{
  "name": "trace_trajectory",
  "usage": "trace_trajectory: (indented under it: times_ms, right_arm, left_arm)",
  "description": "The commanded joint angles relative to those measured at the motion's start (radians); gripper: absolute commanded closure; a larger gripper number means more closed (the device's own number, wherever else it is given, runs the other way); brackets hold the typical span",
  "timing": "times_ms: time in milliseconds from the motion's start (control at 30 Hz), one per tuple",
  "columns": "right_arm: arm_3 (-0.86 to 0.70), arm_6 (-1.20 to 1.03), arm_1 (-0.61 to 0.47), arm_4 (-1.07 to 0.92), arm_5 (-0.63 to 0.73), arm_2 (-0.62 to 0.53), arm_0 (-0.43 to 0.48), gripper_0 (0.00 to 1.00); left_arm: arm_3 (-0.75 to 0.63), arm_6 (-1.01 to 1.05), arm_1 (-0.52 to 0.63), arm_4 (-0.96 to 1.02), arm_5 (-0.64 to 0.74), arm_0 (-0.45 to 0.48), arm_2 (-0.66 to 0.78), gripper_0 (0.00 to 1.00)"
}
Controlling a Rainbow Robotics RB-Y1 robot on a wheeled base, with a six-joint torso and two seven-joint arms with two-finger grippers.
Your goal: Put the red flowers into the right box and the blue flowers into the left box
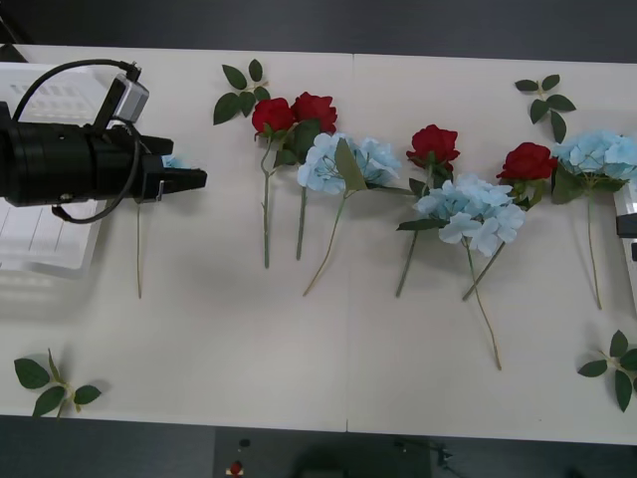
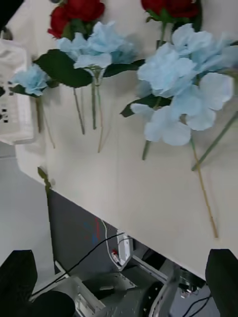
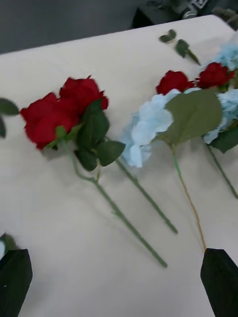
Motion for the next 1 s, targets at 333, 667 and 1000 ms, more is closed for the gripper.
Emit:
trace_trajectory:
  times_ms: [333,667,1000]
  right_arm:
    - [0.002,-0.323,0.237,0.594,-0.009,-0.014,-0.25,0.0]
    - [0.106,-0.345,0.356,0.844,-0.041,0.088,-0.395,0.0]
    - [0.344,-0.361,0.369,0.893,-0.185,0.317,-0.591,0.0]
  left_arm:
    - [0.208,0.428,-0.013,-0.373,0.091,-0.076,0.015,0.01]
    - [0.236,0.703,-0.055,-0.623,0.091,-0.097,0.017,0.0]
    - [0.221,0.88,-0.121,-0.871,0.112,-0.103,0.015,0.0]
